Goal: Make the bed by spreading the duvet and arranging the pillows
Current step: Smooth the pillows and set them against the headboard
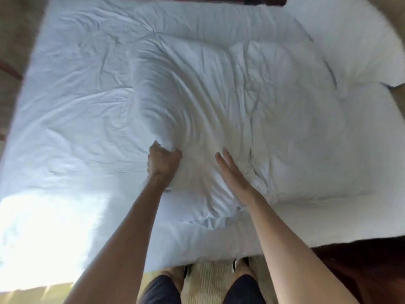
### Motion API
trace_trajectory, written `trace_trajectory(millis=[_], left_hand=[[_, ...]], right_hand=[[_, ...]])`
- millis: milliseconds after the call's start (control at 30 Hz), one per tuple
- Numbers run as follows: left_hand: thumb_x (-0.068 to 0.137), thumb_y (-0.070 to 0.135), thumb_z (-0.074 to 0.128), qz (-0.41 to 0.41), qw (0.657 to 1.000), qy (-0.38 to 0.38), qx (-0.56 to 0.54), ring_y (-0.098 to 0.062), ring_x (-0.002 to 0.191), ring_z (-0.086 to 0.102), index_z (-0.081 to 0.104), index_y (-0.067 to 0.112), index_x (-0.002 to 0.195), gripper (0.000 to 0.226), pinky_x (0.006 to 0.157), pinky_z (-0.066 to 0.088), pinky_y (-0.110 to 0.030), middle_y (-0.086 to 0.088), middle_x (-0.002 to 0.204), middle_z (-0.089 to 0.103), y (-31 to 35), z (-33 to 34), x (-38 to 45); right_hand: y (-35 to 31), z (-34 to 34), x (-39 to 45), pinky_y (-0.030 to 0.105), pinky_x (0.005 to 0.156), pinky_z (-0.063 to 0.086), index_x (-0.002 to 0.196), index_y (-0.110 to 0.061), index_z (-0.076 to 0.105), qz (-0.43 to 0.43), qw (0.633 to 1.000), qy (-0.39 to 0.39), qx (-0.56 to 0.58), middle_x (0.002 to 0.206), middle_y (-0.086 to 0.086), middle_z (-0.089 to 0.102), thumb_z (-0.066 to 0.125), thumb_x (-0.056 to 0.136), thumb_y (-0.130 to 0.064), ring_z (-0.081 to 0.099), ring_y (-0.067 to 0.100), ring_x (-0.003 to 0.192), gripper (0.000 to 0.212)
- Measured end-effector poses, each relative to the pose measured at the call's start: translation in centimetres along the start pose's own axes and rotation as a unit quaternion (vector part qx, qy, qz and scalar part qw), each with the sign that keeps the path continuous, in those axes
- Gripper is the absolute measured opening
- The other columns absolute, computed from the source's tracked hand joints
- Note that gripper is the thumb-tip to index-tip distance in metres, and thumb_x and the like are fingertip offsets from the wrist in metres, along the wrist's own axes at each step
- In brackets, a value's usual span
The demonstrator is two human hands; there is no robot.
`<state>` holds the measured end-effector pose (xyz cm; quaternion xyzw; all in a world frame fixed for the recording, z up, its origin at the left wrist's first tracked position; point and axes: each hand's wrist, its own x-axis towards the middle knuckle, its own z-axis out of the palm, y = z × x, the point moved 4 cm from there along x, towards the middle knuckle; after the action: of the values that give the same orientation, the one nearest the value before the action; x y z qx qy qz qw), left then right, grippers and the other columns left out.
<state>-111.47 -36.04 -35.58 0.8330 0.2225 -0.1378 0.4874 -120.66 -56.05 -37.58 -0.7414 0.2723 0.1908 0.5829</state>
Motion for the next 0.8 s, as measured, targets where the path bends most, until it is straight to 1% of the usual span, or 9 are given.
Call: trace_trajectory(millis=[167, 267, 367, 500, 533, 600, 667, 733, 800], left_hand=[[0.065, 0.025, 0.066, 0.119, 0.991, -0.041, 0.047, -0.032, 0.099, 0.065, 0.06, 0.022, 0.1, 0.036, 0.089, 0.053, -0.044, -0.003, 0.098, 0.072, 10.3, 4.2, -7.2], [0.067, 0.028, 0.061, 0.187, 0.978, -0.054, 0.079, -0.033, 0.101, 0.064, 0.061, 0.022, 0.106, 0.039, 0.089, 0.052, -0.045, -0.003, 0.101, 0.071, 15.1, 7.9, -11.5], [0.069, 0.028, 0.06, 0.236, 0.965, -0.074, 0.09, -0.032, 0.096, 0.065, 0.06, 0.02, 0.103, 0.035, 0.086, 0.053, -0.045, -0.002, 0.098, 0.071, 20.5, 12.7, -16.1], [0.075, 0.023, 0.061, 0.301, 0.94, -0.105, 0.121, -0.031, 0.096, 0.062, 0.057, 0.018, 0.104, 0.03, 0.083, 0.051, -0.041, -0.003, 0.099, 0.068, 28.8, 21.1, -23.5], [0.076, 0.022, 0.061, 0.319, 0.932, -0.115, 0.131, -0.031, 0.097, 0.062, 0.056, 0.017, 0.105, 0.03, 0.081, 0.049, -0.038, -0.003, 0.1, 0.067, 30.8, 23.7, -25.3], [0.078, 0.021, 0.061, 0.348, 0.916, -0.138, 0.144, -0.031, 0.103, 0.06, 0.055, 0.015, 0.11, 0.033, 0.081, 0.044, -0.035, -0.004, 0.107, 0.065, 34.5, 29.2, -29.2], [0.083, 0.024, 0.061, 0.371, 0.899, -0.171, 0.158, -0.032, 0.116, 0.055, 0.052, 0.017, 0.126, 0.044, 0.091, 0.041, -0.037, -0.006, 0.122, 0.061, 37.4, 35.0, -33.0], [0.089, 0.032, 0.062, 0.383, 0.876, -0.236, 0.174, -0.03, 0.129, 0.047, 0.041, 0.016, 0.143, 0.06, 0.102, 0.036, -0.037, -0.008, 0.141, 0.052, 39.6, 41.2, -36.4], [0.094, 0.042, 0.059, 0.383, 0.834, -0.318, 0.241, -0.028, 0.13, 0.048, 0.043, 0.01, 0.142, 0.059, 0.102, 0.038, -0.033, -0.01, 0.144, 0.049, 40.9, 47.0, -38.9]], right_hand=[[-3.1, -5.4, -0.5, 0.044, 0.123, 0.001, 0.153, -0.037, 0.024, -0.007, 0.998, -0.021, 0.054, 0.16, -0.017, 0.019, 0.034, 0.086, -0.08, 0.002, 0.008, 0.151, 0.081], [-3.4, -9.4, -0.9, 0.047, 0.122, 0.011, 0.15, -0.047, 0.028, -0.022, 0.99, -0.005, 0.143, 0.158, -0.014, 0.029, 0.043, 0.055, -0.1, 0.017, 0.011, 0.149, 0.11], [-3.5, -15.5, -3.1, 0.045, 0.114, 0.035, 0.145, -0.038, 0.042, -0.045, 0.973, -0.011, 0.226, 0.142, -0.004, 0.055, 0.051, 0.066, -0.091, 0.052, 0.018, 0.131, 0.096], [-3.7, -26.4, -6.5, 0.031, 0.092, 0.053, 0.124, -0.02, 0.066, -0.07, 0.946, -0.038, 0.315, 0.11, 0.006, 0.074, 0.031, 0.094, -0.069, 0.069, 0.019, 0.105, 0.067], [-3.3, -29.7, -7.3, 0.03, 0.09, 0.054, 0.12, -0.019, 0.068, -0.076, 0.938, -0.026, 0.337, 0.106, 0.006, 0.075, 0.028, 0.097, -0.066, 0.07, 0.019, 0.102, 0.066], [-2.6, -36.2, -9.0, 0.037, 0.1, 0.05, 0.125, -0.018, 0.066, -0.092, 0.924, 0.006, 0.37, 0.113, 0.011, 0.073, 0.026, 0.096, -0.068, 0.066, 0.024, 0.11, 0.07], [-1.1, -42.2, -10.7, 0.041, 0.106, 0.045, 0.128, -0.018, 0.064, -0.095, 0.908, 0.034, 0.407, 0.12, 0.014, 0.069, 0.024, 0.095, -0.071, 0.063, 0.027, 0.116, 0.075], [1.1, -48.3, -12.0, 0.04, 0.105, 0.045, 0.126, -0.018, 0.065, -0.095, 0.884, 0.072, 0.452, 0.12, 0.015, 0.069, 0.022, 0.095, -0.07, 0.064, 0.026, 0.115, 0.075], [3.5, -53.6, -13.3, 0.041, 0.106, 0.044, 0.124, -0.021, 0.065, -0.088, 0.865, 0.119, 0.479, 0.121, 0.012, 0.069, 0.024, 0.094, -0.072, 0.064, 0.026, 0.115, 0.072]])
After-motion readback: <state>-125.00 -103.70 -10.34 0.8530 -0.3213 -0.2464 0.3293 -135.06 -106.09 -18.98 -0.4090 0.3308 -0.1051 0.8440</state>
